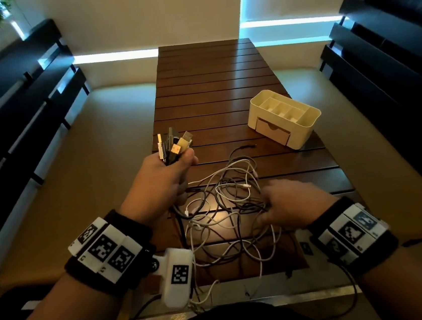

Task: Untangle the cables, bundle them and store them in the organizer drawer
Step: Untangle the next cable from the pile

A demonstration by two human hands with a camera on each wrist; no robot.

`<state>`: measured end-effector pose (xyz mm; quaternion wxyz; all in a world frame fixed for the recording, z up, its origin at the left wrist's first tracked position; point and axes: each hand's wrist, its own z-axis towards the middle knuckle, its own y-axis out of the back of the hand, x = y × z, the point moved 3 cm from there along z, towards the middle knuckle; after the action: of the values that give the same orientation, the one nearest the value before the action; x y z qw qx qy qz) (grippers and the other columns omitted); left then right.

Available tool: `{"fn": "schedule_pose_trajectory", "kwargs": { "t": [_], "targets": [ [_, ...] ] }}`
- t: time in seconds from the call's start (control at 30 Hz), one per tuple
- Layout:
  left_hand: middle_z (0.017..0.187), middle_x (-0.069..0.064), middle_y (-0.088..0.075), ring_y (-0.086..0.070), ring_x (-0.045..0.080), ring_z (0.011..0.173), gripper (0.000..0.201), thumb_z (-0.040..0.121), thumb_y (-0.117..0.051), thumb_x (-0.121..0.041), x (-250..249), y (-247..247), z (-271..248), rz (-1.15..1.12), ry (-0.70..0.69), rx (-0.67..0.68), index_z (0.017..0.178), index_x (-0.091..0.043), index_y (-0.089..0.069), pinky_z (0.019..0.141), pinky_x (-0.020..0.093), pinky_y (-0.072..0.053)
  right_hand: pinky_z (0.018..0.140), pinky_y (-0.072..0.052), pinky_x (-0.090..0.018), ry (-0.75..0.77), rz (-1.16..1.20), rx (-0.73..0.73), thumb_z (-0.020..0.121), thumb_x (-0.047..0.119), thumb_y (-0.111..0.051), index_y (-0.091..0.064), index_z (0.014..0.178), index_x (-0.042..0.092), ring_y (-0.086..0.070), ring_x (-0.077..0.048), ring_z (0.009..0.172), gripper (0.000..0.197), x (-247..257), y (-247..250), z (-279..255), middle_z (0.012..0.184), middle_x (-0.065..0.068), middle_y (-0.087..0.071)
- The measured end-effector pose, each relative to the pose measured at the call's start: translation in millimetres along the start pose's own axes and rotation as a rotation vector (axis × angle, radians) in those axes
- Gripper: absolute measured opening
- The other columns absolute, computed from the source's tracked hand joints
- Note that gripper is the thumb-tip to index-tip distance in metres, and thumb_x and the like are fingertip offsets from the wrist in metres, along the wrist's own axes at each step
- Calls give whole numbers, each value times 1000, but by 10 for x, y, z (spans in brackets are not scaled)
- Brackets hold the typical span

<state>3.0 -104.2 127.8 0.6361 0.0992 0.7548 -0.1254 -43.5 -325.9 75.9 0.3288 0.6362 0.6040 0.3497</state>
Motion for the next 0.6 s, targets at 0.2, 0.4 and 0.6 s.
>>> {"fn": "schedule_pose_trajectory", "kwargs": {
  "t": [0.2, 0.4, 0.6],
  "targets": [
    [53, -4, -26, -19, 10, 42, 24, 101, -50, -26, -37, -27, -12, -31, -23, -22, 95, -4, -59, 42, 22, -21, 101, -47, -38, 270, 168, -42, 94, 36, -60, -53, 134, 31, -47, -18, 125, 41, 286, -203, 165, 139, 5, -44],
    [53, -4, -26, -22, 10, 41, 23, 102, -49, -28, -10, 149, 4, -92, -46, -136, 95, -7, -58, 41, 21, -26, 68, -51, -22, 267, 335, 290, 98, 31, -57, -66, 103, 21, -62, -9, 81, 15, 298, -402, 7, 84, 12, -61],
    [53, -4, -27, -23, 9, 42, 24, 102, -49, -29, 10, 134, 31, -83, -48, -134, 96, -8, -58, 41, 22, -27, 68, -59, -30, 205, 576, 335, 93, 25, -64, -59, 113, 24, -72, -22, 84, 21, 309, -399, 9, 105, -6, -73]
  ]
}}
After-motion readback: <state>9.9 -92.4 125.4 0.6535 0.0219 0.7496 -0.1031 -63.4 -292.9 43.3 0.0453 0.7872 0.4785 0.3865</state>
